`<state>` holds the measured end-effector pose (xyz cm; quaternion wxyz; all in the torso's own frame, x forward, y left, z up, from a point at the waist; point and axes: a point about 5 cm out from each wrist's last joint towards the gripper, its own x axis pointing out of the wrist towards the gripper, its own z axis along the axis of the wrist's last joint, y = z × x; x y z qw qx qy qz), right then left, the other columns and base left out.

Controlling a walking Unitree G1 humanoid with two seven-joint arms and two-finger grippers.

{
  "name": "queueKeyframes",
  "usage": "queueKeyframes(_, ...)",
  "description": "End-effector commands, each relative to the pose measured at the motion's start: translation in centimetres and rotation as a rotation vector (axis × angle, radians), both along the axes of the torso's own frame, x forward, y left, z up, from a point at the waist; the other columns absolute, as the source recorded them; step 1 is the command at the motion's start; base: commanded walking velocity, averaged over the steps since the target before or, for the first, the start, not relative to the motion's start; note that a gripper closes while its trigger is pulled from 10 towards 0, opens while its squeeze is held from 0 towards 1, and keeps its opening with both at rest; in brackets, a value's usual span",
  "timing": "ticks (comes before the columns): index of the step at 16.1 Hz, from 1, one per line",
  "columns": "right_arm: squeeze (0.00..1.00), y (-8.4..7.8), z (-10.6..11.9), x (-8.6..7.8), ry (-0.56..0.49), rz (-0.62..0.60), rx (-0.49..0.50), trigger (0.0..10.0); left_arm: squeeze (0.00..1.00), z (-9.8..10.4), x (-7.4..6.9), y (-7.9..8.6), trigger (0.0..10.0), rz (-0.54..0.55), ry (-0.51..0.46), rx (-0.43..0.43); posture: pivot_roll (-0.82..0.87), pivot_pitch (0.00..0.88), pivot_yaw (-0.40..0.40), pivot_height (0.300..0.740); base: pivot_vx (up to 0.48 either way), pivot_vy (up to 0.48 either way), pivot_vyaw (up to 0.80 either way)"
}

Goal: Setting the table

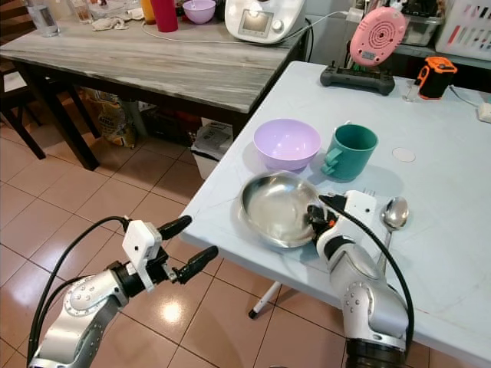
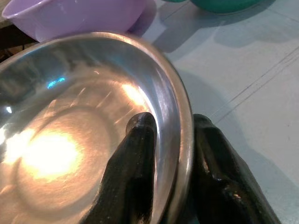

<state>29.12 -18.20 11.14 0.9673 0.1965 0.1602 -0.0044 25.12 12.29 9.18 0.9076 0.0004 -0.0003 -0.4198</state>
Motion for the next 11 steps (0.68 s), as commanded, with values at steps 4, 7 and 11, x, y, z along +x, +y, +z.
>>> queueKeyframes(4, 0.0, 1.1, -1.1, -0.2, 0.081, 0.011, 0.083, 0.0, 0.0, 0.0, 0.2, 0.1, 10.0, -0.012, -0.013, 0.008, -0.27, 0.079, 0.036, 0.74, 0.0, 0.0, 0.0)
queueKeyframes(7, 0.0, 1.1, -0.9, -0.1, 0.084, 0.005, 0.093, 0.0, 0.0, 0.2, 0.3, 0.3, 10.0, -0.017, -0.023, 0.004, -0.27, 0.078, 0.034, 0.74, 0.0, 0.0, 0.0)
queueKeyframes(11, 0.0, 1.5, -0.6, -0.2, 0.059, 0.009, 0.066, 0.0, 0.0, 0.6, 1.8, 1.7, 10.0, 0.109, -0.031, -0.001, -0.27, 0.082, 0.034, 0.74, 0.0, 0.0, 0.0)
